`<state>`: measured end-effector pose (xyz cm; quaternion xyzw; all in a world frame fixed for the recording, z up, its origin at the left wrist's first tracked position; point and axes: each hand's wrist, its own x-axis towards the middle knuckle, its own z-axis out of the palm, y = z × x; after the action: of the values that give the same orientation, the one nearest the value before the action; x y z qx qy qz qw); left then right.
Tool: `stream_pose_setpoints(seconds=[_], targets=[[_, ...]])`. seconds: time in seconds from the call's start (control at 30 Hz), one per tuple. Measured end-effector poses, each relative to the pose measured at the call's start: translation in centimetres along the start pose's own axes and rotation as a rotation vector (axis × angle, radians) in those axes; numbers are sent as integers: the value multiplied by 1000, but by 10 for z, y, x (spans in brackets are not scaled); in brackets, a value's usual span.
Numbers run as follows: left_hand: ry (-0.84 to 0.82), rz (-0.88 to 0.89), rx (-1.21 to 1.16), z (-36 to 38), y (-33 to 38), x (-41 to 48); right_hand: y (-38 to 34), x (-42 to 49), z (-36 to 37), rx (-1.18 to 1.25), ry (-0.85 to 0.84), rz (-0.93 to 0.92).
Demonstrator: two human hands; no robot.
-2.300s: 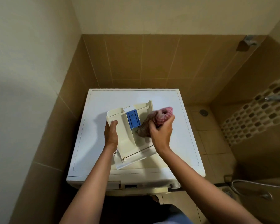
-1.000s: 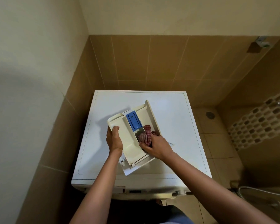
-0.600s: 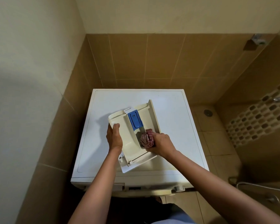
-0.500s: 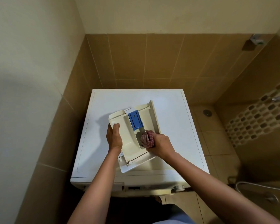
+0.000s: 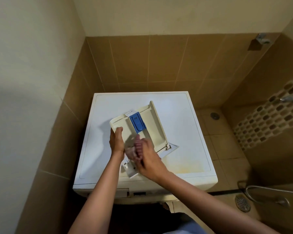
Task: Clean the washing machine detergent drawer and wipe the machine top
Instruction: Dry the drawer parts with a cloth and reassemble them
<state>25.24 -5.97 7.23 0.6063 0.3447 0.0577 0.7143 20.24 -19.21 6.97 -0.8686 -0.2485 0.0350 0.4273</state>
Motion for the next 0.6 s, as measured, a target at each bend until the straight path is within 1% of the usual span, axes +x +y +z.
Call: stream_pose_setpoints(seconds=[0.03, 0.07, 0.13, 0.27, 0.33, 0.47, 0.53, 0.6], targets=[[4, -10, 9, -2, 0, 0, 2, 7, 5, -75, -97, -14], [5, -14, 17, -4, -1, -2, 5, 13, 9, -105, -160, -28], [6, -19, 11, -7, -3, -2, 6, 25, 15, -127, -246, 4], [17, -38, -27, -7, -6, -6, 10, 36, 23, -334, -376, 64], [25, -3, -25, -6, -5, -11, 11, 37, 24, -424, -446, 63], [59, 58, 4, -7, -9, -15, 4, 42, 11, -638, -656, 38], [72, 76, 14, -5, -9, -17, 3, 42, 7, -670, -662, 13], [70, 97, 21, -4, -11, -19, 5, 37, 4, -632, -586, 1]])
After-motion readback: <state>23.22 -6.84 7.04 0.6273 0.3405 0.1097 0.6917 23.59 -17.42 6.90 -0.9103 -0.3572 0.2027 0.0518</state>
